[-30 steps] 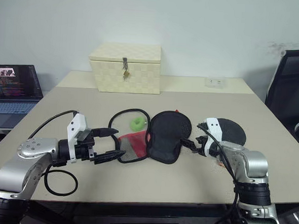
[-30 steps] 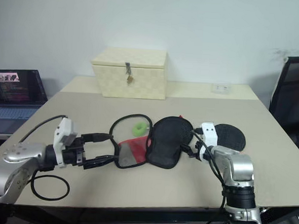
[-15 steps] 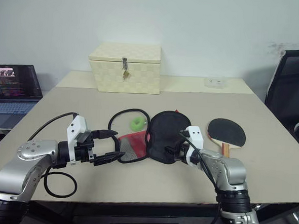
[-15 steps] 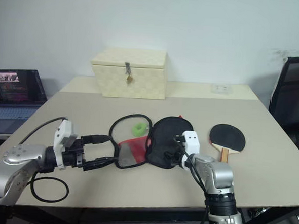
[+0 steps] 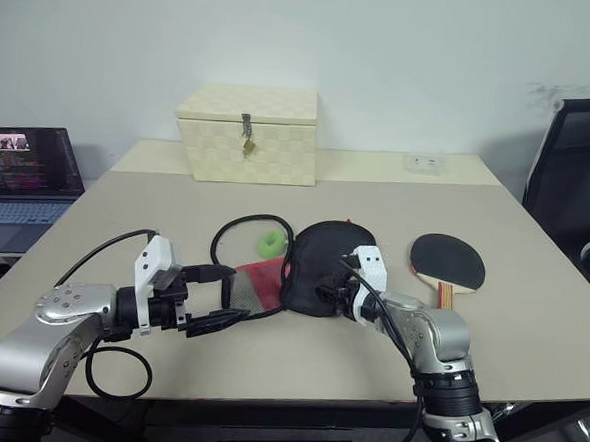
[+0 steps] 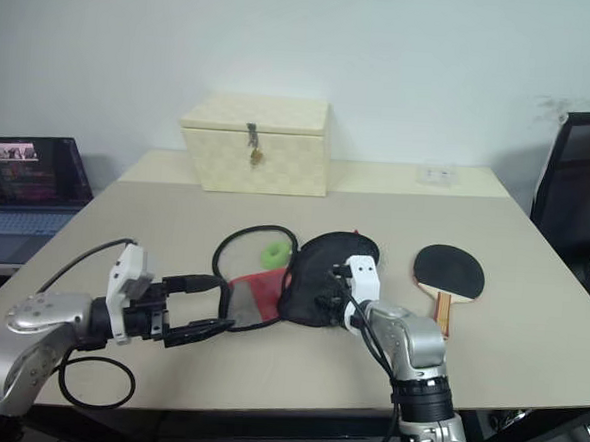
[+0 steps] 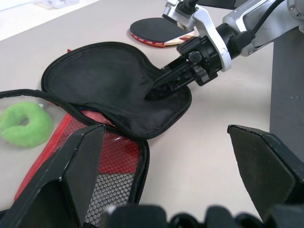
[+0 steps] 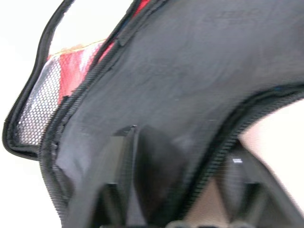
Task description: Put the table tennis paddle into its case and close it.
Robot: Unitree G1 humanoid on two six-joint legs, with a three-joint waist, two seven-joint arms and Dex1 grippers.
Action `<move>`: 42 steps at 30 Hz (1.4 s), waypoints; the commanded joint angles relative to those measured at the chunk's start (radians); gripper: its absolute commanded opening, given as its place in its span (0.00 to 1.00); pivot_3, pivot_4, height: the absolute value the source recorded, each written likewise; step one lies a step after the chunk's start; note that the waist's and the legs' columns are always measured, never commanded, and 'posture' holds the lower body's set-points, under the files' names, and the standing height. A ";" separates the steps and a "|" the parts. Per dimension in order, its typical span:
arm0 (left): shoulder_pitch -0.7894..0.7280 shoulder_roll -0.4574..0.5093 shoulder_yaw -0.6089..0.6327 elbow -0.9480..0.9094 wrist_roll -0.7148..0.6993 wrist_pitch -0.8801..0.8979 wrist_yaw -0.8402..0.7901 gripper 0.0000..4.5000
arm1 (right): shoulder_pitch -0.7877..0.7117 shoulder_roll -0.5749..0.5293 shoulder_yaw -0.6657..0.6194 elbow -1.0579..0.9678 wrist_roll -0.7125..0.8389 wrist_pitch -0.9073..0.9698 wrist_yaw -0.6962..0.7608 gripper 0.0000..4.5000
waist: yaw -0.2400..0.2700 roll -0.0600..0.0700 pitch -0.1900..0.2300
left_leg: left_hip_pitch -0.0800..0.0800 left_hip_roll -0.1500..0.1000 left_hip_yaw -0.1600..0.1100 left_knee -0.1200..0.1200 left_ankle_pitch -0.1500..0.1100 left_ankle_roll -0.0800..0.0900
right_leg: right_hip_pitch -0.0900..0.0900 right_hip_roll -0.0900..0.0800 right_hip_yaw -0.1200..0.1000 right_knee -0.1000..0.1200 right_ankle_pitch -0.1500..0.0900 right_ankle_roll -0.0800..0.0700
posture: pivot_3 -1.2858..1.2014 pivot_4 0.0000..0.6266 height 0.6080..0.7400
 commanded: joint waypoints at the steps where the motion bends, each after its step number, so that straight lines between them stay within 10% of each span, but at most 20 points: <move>1: -0.017 0.002 0.014 -0.036 -0.016 -0.001 0.000 1.00 | -0.028 -0.031 -0.035 -0.009 0.035 0.018 0.019 0.24 | 0.000 0.000 0.000 | 0.000 0.000 0.000 0.000 0.000 0.000 | 0.000 0.000 0.000 0.000 0.000 0.000 | 0.52 0.24 1.00; 4: -0.026 0.002 0.008 -0.038 -0.018 0.001 -0.004 1.00 | -0.034 -0.086 -0.041 -0.002 0.048 0.033 0.043 0.01 | 0.000 0.000 0.000 | 0.000 0.000 0.000 0.000 0.000 0.000 | 0.000 0.000 0.000 0.000 0.000 0.000 | 0.52 0.24 1.00; 24: -0.067 -0.004 -0.025 -0.026 -0.005 0.003 -0.019 1.00 | -0.147 -0.362 0.028 0.211 0.034 -0.061 0.224 0.01 | 0.000 0.000 0.000 | 0.000 -0.001 0.001 0.000 0.000 0.000 | 0.000 0.001 0.000 0.000 0.000 0.000 | 0.52 0.24 1.00; 38: -0.063 -0.008 -0.027 -0.036 -0.010 0.005 -0.010 1.00 | -0.171 -0.505 0.025 0.237 -0.072 -0.250 0.252 0.99 | 0.002 0.000 0.000 | -0.001 -0.001 0.001 0.001 0.000 0.000 | 0.000 0.000 0.000 -0.001 0.000 0.000 | 0.52 0.24 1.00; 42: -0.064 -0.013 -0.031 -0.032 -0.008 0.000 -0.014 1.00 | -0.100 -0.524 -0.086 0.112 -0.055 -0.146 0.155 0.99 | 0.003 0.000 0.000 | -0.001 -0.001 0.000 0.000 0.000 0.000 | 0.000 0.000 0.000 -0.001 0.000 0.000 | 0.52 0.24 1.00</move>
